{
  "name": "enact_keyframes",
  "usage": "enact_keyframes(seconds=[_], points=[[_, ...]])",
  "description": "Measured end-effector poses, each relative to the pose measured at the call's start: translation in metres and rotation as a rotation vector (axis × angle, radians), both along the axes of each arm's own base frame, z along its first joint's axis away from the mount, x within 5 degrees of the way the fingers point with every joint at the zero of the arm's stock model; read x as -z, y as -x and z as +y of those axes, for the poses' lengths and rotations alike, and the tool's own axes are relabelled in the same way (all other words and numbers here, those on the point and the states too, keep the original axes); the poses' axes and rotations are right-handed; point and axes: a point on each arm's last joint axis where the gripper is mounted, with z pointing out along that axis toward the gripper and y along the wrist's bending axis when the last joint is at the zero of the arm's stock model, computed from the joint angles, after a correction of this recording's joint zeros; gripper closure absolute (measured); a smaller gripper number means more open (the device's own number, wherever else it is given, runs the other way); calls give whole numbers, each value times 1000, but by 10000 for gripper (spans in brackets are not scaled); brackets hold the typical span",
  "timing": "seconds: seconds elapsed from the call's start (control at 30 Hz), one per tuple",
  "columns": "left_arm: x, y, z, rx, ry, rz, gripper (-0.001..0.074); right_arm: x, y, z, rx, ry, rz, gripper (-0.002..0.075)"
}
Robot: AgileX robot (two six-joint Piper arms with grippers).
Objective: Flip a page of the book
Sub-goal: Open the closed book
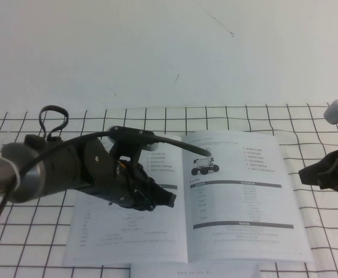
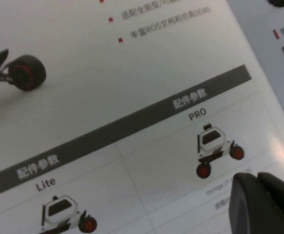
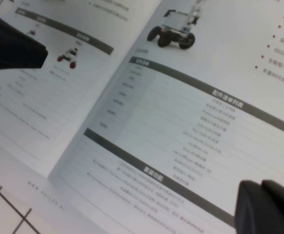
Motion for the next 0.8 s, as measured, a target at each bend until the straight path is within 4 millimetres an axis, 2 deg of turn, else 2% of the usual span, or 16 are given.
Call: enact_keyframes(seconds=[0.07,0.13,0.3,0.37,0.5,0.67,0.8], points=[[11,-2,-2,-8,-6,23,738,10,-10,0,-7,11,35,701],[21,-2,-4,-10,-14,46,738,21,-19,1,-23,19,72,645],[31,-4,-5,-26,-16,68,738,42,-34,2,-66,31,155,389],[31,-5,-5,-32,-14,65,738,51,-41,2,-75,43,180,323],[32,-7,-6,-42,-10,57,738,68,-52,1,-65,57,236,280],[32,-7,-6,-45,-8,54,738,89,-63,-2,-64,102,314,272],[32,-7,-6,-46,-8,52,738,96,-66,-2,-60,107,343,272]])
